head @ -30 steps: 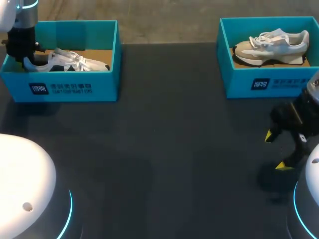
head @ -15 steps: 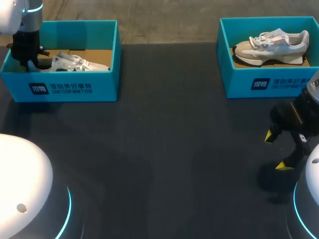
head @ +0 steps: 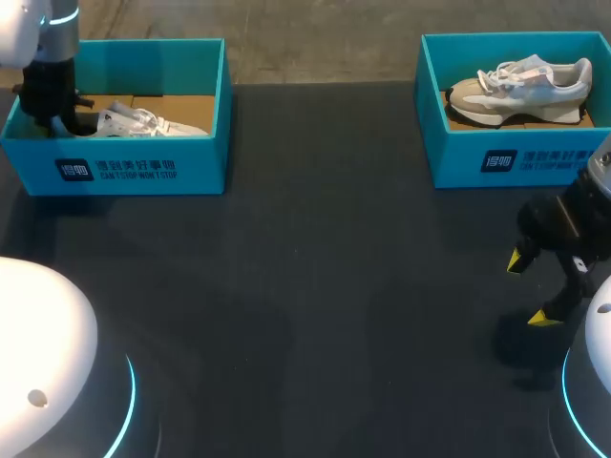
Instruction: Take the shoe out of the shoebox, open the shoe tongue, remove and reinsert the insole, then place the shoe into the shoebox
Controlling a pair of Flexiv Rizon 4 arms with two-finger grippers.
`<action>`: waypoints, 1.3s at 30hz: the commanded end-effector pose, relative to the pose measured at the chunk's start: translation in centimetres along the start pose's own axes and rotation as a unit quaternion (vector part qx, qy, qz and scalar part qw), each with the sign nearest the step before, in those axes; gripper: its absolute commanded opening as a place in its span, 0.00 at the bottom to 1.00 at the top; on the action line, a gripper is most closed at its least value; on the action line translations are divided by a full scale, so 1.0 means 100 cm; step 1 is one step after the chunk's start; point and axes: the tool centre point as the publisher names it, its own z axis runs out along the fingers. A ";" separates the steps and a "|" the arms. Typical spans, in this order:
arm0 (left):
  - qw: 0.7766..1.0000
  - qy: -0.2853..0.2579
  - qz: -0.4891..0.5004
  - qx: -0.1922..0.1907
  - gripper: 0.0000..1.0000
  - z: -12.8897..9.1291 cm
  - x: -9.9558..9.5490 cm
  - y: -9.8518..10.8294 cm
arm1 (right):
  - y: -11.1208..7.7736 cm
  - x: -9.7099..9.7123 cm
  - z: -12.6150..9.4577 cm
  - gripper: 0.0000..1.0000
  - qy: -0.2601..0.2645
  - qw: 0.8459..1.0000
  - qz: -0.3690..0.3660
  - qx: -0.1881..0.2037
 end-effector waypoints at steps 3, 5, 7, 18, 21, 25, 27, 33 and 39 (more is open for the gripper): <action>1.000 -0.013 -0.001 -0.013 0.95 -0.008 0.003 -0.005 | -0.001 0.001 0.001 1.00 -0.001 1.000 0.000 0.001; 1.000 -0.027 -0.003 -0.015 1.00 -0.013 0.003 -0.005 | -0.001 0.001 0.001 1.00 -0.001 1.000 0.000 0.001; 0.999 -0.035 -0.003 -0.024 1.00 -0.021 0.003 -0.006 | -0.001 0.001 0.001 1.00 -0.001 1.000 0.000 0.001; 0.995 -0.083 0.005 -0.058 1.00 -0.066 0.004 -0.007 | -0.001 0.001 0.001 1.00 -0.001 1.000 0.000 0.001; 0.993 -0.094 0.007 -0.067 1.00 -0.079 0.005 -0.007 | -0.001 0.001 0.001 1.00 -0.001 1.000 0.000 0.001; 0.992 -0.101 0.006 -0.070 1.00 -0.093 0.006 -0.009 | -0.001 0.001 0.001 1.00 -0.001 1.000 0.000 0.001; 0.992 -0.103 0.006 -0.070 1.00 -0.099 0.007 -0.011 | -0.001 0.001 0.001 1.00 -0.001 1.000 0.000 0.001; 0.993 -0.103 0.002 -0.062 1.00 -0.119 0.014 -0.023 | -0.001 0.001 0.001 1.00 -0.001 1.000 0.000 0.001; 0.993 -0.100 -0.001 -0.064 1.00 -0.138 0.020 -0.040 | -0.001 0.001 0.001 1.00 -0.001 1.000 0.000 0.001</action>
